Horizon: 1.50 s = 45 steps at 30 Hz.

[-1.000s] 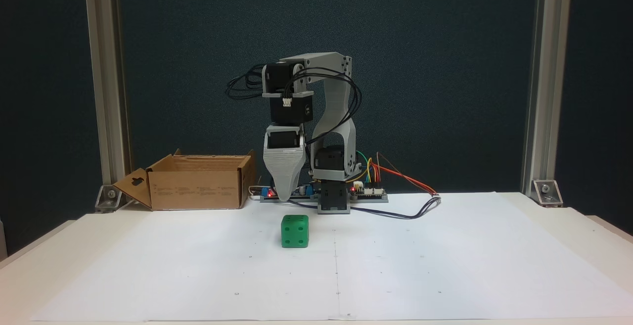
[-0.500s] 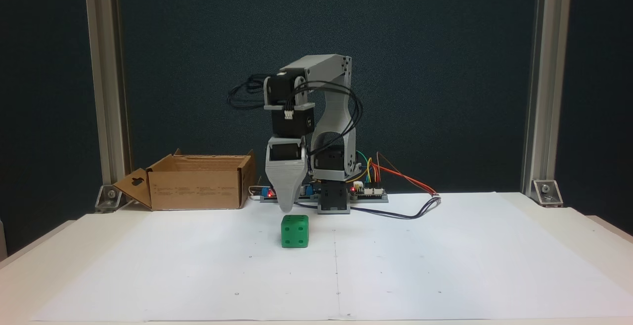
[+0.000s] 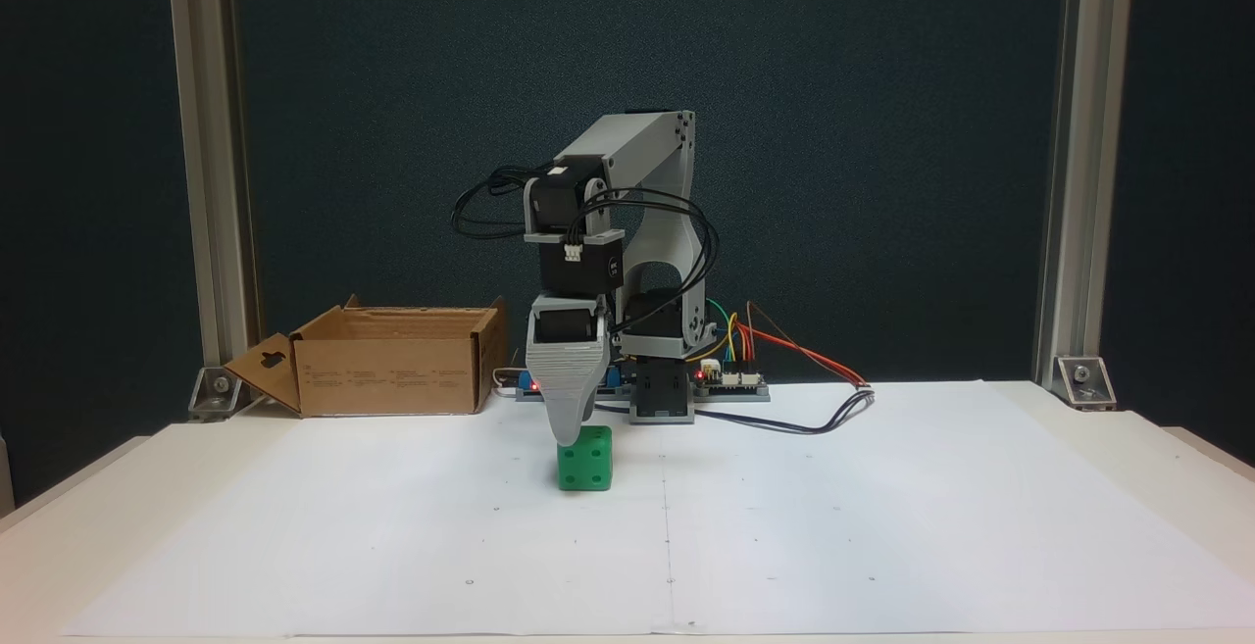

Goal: Grasp a green dice and put it in the bin.

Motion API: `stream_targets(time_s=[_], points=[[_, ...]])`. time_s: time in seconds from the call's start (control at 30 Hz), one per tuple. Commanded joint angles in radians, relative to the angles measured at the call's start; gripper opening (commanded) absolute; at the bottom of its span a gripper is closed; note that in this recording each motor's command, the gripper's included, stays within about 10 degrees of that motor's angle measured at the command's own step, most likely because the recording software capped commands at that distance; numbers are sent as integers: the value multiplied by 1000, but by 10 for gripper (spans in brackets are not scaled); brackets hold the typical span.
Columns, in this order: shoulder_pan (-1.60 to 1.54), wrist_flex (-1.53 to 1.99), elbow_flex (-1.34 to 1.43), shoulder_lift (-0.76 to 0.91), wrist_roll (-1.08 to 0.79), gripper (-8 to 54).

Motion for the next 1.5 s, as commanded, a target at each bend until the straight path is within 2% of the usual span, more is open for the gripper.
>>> stream_targets(time_s=[0.0,0.37,1.47], points=[[-2,2,-15,2,61,470],[-5,-34,15,-8,123,470],[-41,-91,38,-77,129,462]])
